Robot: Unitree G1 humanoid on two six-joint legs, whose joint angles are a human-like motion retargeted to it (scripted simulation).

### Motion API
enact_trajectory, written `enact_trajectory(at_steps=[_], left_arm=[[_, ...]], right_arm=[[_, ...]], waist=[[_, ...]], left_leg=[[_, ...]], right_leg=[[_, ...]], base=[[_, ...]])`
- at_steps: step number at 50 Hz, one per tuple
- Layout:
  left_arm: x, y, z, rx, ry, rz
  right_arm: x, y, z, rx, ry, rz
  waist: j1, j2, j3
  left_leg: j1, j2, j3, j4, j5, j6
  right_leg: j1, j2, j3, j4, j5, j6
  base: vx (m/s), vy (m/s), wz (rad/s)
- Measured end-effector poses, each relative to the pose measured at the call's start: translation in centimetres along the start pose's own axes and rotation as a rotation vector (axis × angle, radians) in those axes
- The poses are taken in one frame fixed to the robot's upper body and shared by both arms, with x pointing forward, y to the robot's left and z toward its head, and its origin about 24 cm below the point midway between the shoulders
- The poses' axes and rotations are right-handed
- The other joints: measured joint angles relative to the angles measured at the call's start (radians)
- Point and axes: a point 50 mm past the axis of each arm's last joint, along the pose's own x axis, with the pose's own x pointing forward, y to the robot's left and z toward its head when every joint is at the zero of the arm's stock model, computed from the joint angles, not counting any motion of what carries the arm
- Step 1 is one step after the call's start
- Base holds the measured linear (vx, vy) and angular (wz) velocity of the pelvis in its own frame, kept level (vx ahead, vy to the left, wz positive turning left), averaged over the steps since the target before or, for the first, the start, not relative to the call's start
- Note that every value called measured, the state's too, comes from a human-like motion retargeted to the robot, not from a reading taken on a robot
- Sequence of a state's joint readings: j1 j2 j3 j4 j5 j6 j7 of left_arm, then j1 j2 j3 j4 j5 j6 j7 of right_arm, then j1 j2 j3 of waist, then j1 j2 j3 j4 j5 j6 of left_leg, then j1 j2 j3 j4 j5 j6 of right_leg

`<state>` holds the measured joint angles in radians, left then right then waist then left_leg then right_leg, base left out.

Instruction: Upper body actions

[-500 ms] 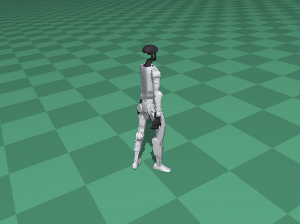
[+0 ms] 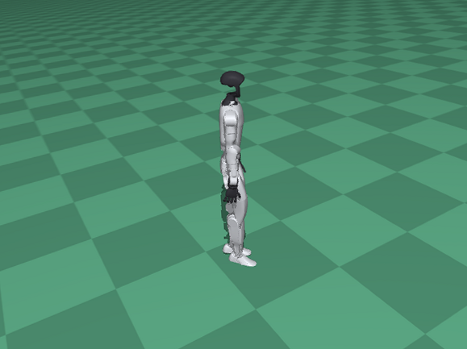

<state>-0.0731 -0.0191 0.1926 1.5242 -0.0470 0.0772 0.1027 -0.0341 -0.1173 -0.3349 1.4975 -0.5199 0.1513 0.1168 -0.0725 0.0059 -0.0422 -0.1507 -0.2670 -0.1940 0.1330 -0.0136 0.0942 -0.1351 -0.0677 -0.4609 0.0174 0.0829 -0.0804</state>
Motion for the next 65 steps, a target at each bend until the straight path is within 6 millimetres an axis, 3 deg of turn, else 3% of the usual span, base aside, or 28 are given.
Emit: enact_trajectory(at_steps=[5, 8, 13, 23, 28, 31, 33, 35, 40, 42, 49, 52, 55, 59, 62, 65], left_arm=[[0.0, 0.7, -2.5, -0.047, 0.109, -0.003], [0.0, 1.3, -2.7, -0.074, 0.108, 0.010], [0.0, 2.4, -3.1, -0.100, 0.133, 0.038], [0.1, 2.2, -0.3, -0.108, 0.043, 0.020], [0.0, 2.2, 2.1, -0.010, -0.036, 0.011], [-0.2, 1.9, 3.7, 0.062, -0.087, 0.021], [-0.3, 1.4, 4.3, 0.087, -0.110, 0.021], [-0.4, 0.9, 4.4, 0.093, -0.120, 0.009], [-0.3, 0.5, 3.6, 0.079, -0.099, 0.002], [-0.2, 0.7, 2.9, 0.068, -0.083, 0.013], [0.1, 2.8, -0.5, 0.033, 0.023, 0.054], [0.1, 3.6, -2.1, -0.003, 0.063, 0.076], [0.1, 3.9, -3.7, -0.062, 0.102, 0.093], [-0.1, 3.7, -5.9, -0.130, 0.180, 0.070], [-0.1, 3.8, -6.1, -0.112, 0.185, 0.066], [-0.1, 3.6, -5.2, -0.052, 0.179, 0.056]], right_arm=[[0.1, 1.1, -0.4, -0.004, 0.020, 0.021], [0.1, 1.7, -0.3, 0.031, 0.013, 0.039], [0.2, 2.0, -1.5, 0.001, 0.058, 0.054], [0.2, 1.4, -1.4, 0.056, 0.042, 0.030], [0.2, 1.1, -2.0, 0.067, 0.046, 0.021], [0.2, 0.9, -2.6, 0.098, 0.056, 0.018], [0.2, 0.8, -3.1, 0.111, 0.070, 0.009], [0.2, 0.7, -3.6, 0.114, 0.091, -0.001], [0.2, 0.5, -4.4, 0.125, 0.120, -0.011], [0.2, 0.5, -4.3, 0.125, 0.116, -0.010], [0.2, 0.5, -3.7, 0.112, 0.087, -0.006], [0.2, 0.1, -3.0, 0.107, 0.058, -0.013], [0.2, -0.5, -2.2, 0.101, 0.021, -0.028], [0.1, -1.1, -1.7, 0.090, -0.003, -0.054], [0.0, -1.2, -1.0, 0.130, -0.040, -0.059], [0.0, -1.4, -1.1, 0.138, -0.051, -0.052]], waist=[[-0.132, 0.025, -0.028], [-0.123, 0.025, -0.009], [-0.101, 0.022, -0.035], [-0.144, 0.023, 0.005], [-0.063, 0.000, 0.020], [-0.014, -0.005, 0.031], [-0.013, -0.010, 0.029], [-0.017, -0.008, 0.019], [-0.032, 0.001, -0.008], [-0.033, -0.002, -0.022], [0.029, -0.036, -0.071], [0.063, -0.015, -0.079], [0.081, 0.032, -0.078], [0.061, 0.053, -0.070], [0.041, 0.072, -0.045], [0.025, 0.130, -0.013]], left_leg=[[0.026, 0.067, 0.071, -0.001, -0.043, -0.050], [0.064, 0.074, 0.098, -0.026, -0.049, -0.043], [0.068, 0.079, 0.110, -0.036, -0.058, -0.053], [0.030, 0.059, -0.014, 0.003, -0.033, -0.071], [-0.006, 0.012, -0.063, 0.022, 0.019, -0.064], [-0.037, -0.010, -0.075, 0.020, 0.030, -0.050], [-0.052, 0.015, 0.048, 0.004, -0.015, -0.027], [-0.059, 0.079, 0.269, -0.018, -0.077, -0.030], [-0.001, 0.233, 0.862, -0.045, -0.139, -0.123], [0.019, 0.259, 0.949, -0.030, -0.135, -0.120], [0.043, 0.286, 0.866, 0.032, -0.120, -0.102], [0.082, 0.265, 0.805, -0.020, -0.108, -0.103], [0.124, 0.246, 0.767, -0.097, -0.114, -0.142], [0.127, 0.201, 0.617, -0.122, -0.102, -0.106], [0.132, 0.200, 0.584, -0.118, -0.104, -0.085], [0.141, 0.253, 0.518, -0.111, -0.099, -0.079]], right_leg=[[0.016, 0.006, -0.011, 0.014, -0.024, 0.012], [0.028, 0.022, 0.009, 0.024, -0.034, 0.007], [0.019, 0.022, 0.013, 0.053, -0.052, 0.019], [0.003, 0.028, 0.097, 0.145, -0.092, 0.034], [0.044, 0.010, -0.037, 0.061, -0.076, -0.003], [0.069, -0.002, -0.127, 0.005, -0.055, 0.007], [0.080, -0.015, -0.213, -0.027, -0.049, 0.007], [0.086, -0.022, -0.290, -0.050, -0.052, 0.008], [0.101, -0.050, -0.492, -0.073, -0.071, 0.025], [0.112, -0.061, -0.578, -0.078, -0.081, 0.037], [0.152, -0.094, -0.792, -0.089, -0.102, 0.078], [0.174, -0.063, -0.861, -0.090, -0.112, 0.097], [0.203, -0.011, -0.900, -0.081, -0.125, 0.115], [0.255, -0.007, -0.957, -0.051, -0.124, 0.134], [0.293, -0.012, -0.983, 0.003, -0.098, 0.104], [0.323, -0.019, -0.954, 0.114, -0.023, -0.001]], base=[[0.22, 0.06, -0.09], [0.05, 0.06, -0.40], [0.10, 0.02, -0.26], [-0.04, -0.02, 0.66], [-0.12, -0.05, 0.78], [-0.26, 0.01, 1.54], [-0.25, 0.05, 2.48], [-0.22, 0.10, 2.56], [-0.23, 0.16, 2.44], [-0.21, 0.22, 2.22], [-0.11, 0.21, 1.57], [-0.09, 0.35, 1.07], [-0.06, 0.31, 0.86], [0.01, 0.33, 0.57], [-0.09, 0.35, 0.92], [-0.07, 0.24, 1.14]])
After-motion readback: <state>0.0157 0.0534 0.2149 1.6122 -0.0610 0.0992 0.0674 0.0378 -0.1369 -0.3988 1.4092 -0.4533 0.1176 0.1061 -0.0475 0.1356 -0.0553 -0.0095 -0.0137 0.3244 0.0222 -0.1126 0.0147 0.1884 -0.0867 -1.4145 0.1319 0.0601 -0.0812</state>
